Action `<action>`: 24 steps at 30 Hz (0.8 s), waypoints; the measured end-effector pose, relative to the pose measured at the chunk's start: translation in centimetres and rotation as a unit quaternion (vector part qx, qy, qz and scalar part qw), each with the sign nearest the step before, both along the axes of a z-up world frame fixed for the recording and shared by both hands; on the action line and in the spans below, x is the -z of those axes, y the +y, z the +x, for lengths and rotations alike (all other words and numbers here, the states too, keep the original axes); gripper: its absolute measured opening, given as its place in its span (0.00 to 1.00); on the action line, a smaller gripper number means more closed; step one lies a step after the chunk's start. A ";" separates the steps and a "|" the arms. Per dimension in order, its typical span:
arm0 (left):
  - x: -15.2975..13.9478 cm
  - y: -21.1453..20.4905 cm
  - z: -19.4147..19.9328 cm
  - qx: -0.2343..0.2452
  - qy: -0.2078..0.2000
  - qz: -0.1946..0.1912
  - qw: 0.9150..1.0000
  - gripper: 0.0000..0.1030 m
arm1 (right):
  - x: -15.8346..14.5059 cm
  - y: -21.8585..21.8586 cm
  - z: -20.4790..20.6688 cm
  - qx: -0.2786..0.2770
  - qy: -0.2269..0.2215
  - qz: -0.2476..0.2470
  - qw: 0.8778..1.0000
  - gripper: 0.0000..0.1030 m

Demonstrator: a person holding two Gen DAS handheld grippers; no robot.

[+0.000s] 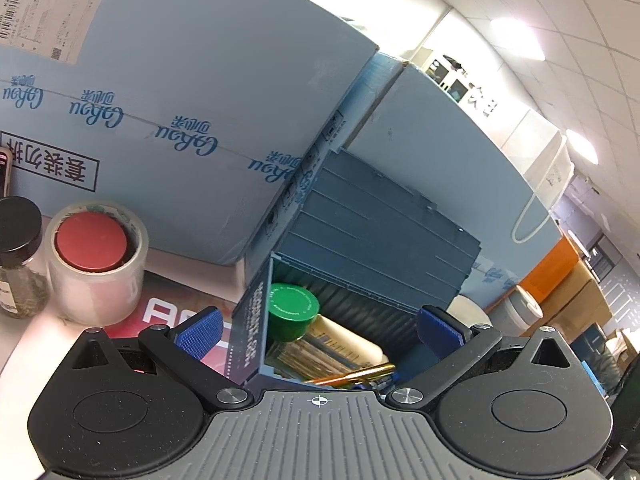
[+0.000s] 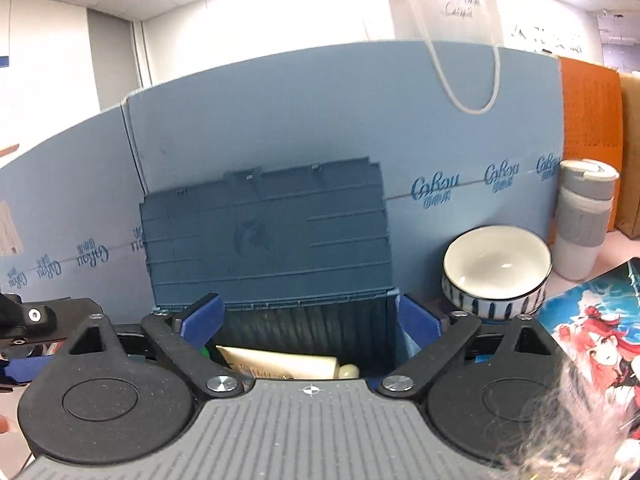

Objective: Organize rigid objects
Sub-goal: 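Open the right gripper to drop the orange pen into the box, then move the right gripper back to the mat toward the blue-white glue stick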

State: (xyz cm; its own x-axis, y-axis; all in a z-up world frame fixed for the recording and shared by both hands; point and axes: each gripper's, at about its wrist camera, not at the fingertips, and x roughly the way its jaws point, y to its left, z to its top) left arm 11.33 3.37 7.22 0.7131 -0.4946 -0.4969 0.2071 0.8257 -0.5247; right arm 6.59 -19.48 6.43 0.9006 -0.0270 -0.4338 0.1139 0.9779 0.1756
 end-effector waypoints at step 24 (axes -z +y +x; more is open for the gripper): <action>-1.9 -6.9 -4.6 0.110 -0.107 -0.057 0.987 1.00 | -2.6 -10.5 -11.4 0.133 -0.055 0.116 0.983 1.00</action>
